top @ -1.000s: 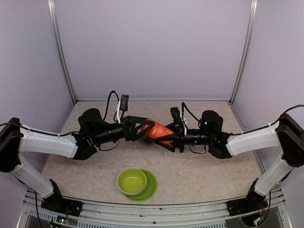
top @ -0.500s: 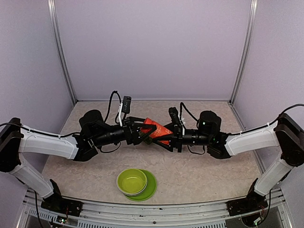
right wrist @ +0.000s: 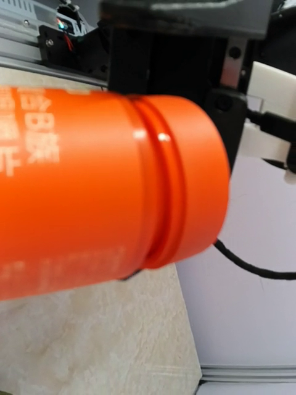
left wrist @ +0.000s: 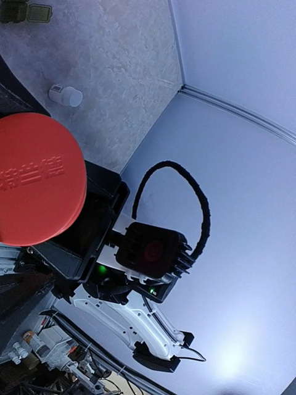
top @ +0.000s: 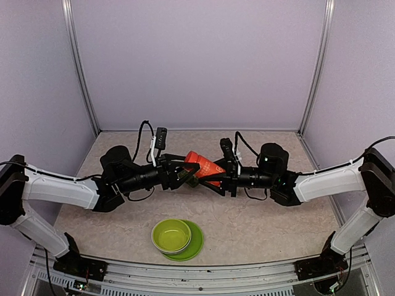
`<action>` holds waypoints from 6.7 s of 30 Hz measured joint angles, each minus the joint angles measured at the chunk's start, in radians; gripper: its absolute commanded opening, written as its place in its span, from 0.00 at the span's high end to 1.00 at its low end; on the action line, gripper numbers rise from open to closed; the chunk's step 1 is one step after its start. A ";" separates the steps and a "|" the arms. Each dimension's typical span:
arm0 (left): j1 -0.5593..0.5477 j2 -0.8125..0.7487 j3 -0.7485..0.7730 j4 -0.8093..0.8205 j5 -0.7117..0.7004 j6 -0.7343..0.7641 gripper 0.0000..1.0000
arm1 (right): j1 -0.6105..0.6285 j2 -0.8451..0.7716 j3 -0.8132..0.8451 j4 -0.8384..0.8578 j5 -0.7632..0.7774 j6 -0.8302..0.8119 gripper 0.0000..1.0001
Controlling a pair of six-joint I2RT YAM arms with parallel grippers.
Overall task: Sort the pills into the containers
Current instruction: Unscrew the lid of the pill bottle from the pill bottle.
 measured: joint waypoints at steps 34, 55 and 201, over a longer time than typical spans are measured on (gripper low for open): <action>0.010 -0.050 -0.013 -0.109 -0.005 -0.143 0.63 | 0.000 -0.007 -0.037 0.032 -0.010 -0.073 0.67; 0.033 -0.095 0.036 -0.186 -0.111 -0.162 0.01 | -0.026 -0.019 -0.042 0.032 -0.013 -0.079 0.68; 0.010 -0.072 -0.038 0.036 -0.050 0.003 0.47 | -0.026 0.023 -0.012 0.072 -0.072 0.031 0.67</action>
